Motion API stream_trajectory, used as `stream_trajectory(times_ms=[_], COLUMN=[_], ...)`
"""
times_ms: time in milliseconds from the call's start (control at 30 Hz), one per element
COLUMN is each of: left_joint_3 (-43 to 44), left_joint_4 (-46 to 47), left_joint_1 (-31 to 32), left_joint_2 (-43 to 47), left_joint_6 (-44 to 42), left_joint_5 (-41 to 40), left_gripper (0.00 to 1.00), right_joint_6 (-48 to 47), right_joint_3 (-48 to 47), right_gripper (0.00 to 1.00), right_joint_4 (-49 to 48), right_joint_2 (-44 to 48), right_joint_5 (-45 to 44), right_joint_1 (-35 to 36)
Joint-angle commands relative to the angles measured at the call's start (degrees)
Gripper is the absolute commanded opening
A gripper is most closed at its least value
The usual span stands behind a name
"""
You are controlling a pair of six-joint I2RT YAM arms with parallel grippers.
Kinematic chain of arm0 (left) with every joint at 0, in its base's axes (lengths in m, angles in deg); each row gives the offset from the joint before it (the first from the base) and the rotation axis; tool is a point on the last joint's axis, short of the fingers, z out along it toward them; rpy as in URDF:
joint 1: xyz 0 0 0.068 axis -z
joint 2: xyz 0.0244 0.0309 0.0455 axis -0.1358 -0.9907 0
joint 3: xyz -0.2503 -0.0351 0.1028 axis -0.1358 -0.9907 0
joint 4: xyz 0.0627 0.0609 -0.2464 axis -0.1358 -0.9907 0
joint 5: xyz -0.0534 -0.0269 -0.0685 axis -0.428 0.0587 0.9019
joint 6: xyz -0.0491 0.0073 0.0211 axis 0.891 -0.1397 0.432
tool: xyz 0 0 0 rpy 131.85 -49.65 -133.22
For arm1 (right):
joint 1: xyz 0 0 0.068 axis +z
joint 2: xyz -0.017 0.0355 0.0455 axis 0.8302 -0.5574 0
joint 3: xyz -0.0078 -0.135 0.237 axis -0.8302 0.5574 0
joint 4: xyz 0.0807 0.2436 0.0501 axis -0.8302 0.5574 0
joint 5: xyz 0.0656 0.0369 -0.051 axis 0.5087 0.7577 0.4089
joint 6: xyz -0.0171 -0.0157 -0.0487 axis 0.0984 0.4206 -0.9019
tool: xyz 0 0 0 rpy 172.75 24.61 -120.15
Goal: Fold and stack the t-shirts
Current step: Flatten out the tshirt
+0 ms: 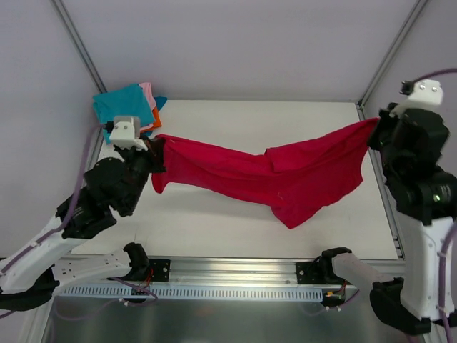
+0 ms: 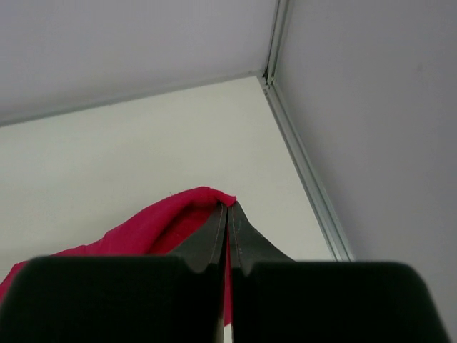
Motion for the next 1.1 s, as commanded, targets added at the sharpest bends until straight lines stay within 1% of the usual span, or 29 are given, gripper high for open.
stream_trajectory(times_ms=[0,33,67,100,133,167,200,233,333,367,467,500,567,600,633,667,700,733,767,800,833,867,933,1067], left_joint_3=[0.58,1.01,1.45,2.41,5.90,8.29,10.57,15.38,20.60,20.62,18.96,16.51,12.47,8.18,5.96,3.68,-0.26,-2.13,-3.97,-6.69,-7.67,-8.38,-9.61,-9.70], left_joint_4=[4.56,6.04,6.92,7.80,7.90,7.64,7.46,6.50,6.58,6.84,5.97,5.53,5.52,5.44,5.26,4.65,3.86,3.33,2.63,1.06,0.00,-0.97,-3.52,-6.60], left_joint_1=[-6.55,-8.49,-12.08,-13.59,-14.91,-16.14,-16.24,-16.24,-16.24,-16.24,-16.24,-16.24,-16.24,-16.24,-16.24,-16.24,-16.24,-16.24,-16.16,-16.16,-16.24,-16.24,-16.24,-16.24], left_joint_2=[-6.70,-7.85,-9.00,-12.40,-14.61,-16.81,-21.01,-22.70,-24.74,-24.39,-21.58,-19.49,-16.58,-13.26,-11.40,-7.73,-6.04,-4.19,-0.61,0.82,2.31,4.50,6.10,8.04], left_joint_6=[-0.63,0.43,1.48,1.58,1.41,0.71,-0.08,-0.87,-2.28,-2.37,-1.06,-0.27,2.80,4.03,6.48,7.46,8.60,10.18,10.98,12.73,13.53,14.15,15.12,16.43], left_joint_5=[3.93,5.78,9.97,12.10,13.69,14.84,16.33,17.13,19.68,19.86,20.91,21.17,22.40,22.93,23.89,24.51,25.04,25.57,26.53,26.54,26.19,25.14,24.52,25.57], left_gripper=[0.00,0.00,0.00,0.00,0.00,0.00,0.00,0.00,0.00,0.00,0.00,0.00,0.00,0.00,0.00,0.00,0.05,0.43,0.73,0.98,0.99,0.99,0.99,0.99], right_joint_6=[1.09,1.53,1.80,2.06,2.32,2.33,2.41,2.85,3.38,3.38,3.12,3.29,4.08,4.52,5.05,5.57,5.93,6.11,6.37,6.46,6.63,6.46,6.02,5.58], right_joint_3=[0.49,-0.21,-2.83,-5.20,-8.01,-13.70,-16.10,-17.95,-20.35,-19.91,-13.07,-8.70,-3.93,-1.82,2.99,5.47,7.58,10.82,12.16,13.22,14.10,14.11,13.58,10.07], right_gripper=[0.01,0.00,0.01,0.01,0.01,0.00,0.00,0.00,0.01,0.00,0.00,0.00,0.00,0.01,0.00,0.01,0.01,0.36,0.67,0.96,1.00,0.99,0.99,0.99], right_joint_4=[-9.00,-9.88,-10.93,-10.77,-9.46,-8.75,-8.14,-7.96,-8.13,-7.87,-9.54,-9.54,-8.31,-7.26,-5.86,-5.24,-4.19,-1.48,-0.23,1.61,2.58,3.11,3.99,7.16], right_joint_2=[-7.18,-8.58,-11.99,-14.11,-16.22,-20.16,-21.59,-22.39,-21.53,-20.56,-12.93,-8.29,-3.35,1.55,4.38,7.02,9.66,14.12,16.25,18.19,21.25,22.33,23.22,19.54], right_joint_5=[3.32,4.29,6.13,6.76,7.28,8.33,8.61,9.22,11.42,11.16,11.33,11.42,12.47,12.65,13.26,14.14,14.41,14.06,13.54,12.31,9.78,8.88,7.64,7.90], right_joint_1=[-1.34,-1.78,-2.57,-3.10,-3.37,-3.63,-3.63,-3.63,-3.63,-3.63,-3.63,-3.63,-3.63,-3.63,-3.63,-3.63,-3.63,-3.72,-3.64,-3.63,-3.63,-3.63,-3.55,-3.63])
